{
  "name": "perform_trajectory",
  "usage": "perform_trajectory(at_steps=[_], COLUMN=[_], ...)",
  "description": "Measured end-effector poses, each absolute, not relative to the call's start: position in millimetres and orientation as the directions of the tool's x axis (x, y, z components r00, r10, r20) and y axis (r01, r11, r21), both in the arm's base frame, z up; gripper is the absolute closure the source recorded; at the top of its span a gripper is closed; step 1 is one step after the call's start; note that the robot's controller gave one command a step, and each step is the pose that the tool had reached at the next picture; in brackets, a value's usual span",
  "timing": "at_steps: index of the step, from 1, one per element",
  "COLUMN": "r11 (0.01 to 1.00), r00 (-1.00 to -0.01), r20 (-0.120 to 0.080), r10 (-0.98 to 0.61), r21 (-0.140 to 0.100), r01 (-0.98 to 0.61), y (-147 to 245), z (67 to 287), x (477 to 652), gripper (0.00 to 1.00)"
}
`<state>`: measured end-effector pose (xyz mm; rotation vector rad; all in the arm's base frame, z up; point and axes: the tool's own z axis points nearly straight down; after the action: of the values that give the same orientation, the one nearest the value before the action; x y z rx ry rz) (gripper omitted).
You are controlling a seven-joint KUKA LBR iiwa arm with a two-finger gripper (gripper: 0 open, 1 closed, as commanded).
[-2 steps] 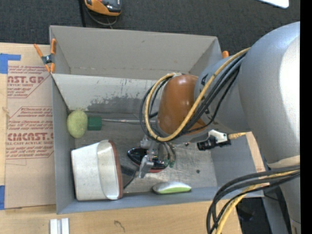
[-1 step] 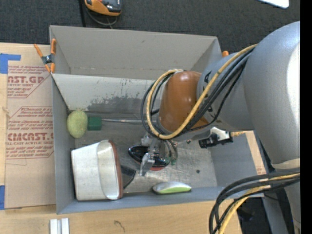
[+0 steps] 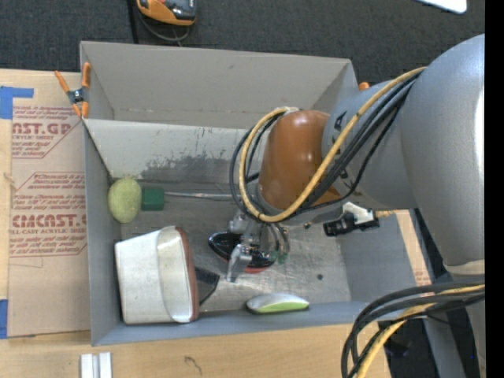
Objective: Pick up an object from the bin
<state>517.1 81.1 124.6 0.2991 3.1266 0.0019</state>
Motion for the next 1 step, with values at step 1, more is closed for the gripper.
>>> perform_trajectory(at_steps=[1], r11=[0.982], r00=[-0.982], r20=[0.002], r10=[0.190], r21=[0.000], r01=[0.190], y=[81.1], z=[133.5], x=[516.5], gripper=[1.00])
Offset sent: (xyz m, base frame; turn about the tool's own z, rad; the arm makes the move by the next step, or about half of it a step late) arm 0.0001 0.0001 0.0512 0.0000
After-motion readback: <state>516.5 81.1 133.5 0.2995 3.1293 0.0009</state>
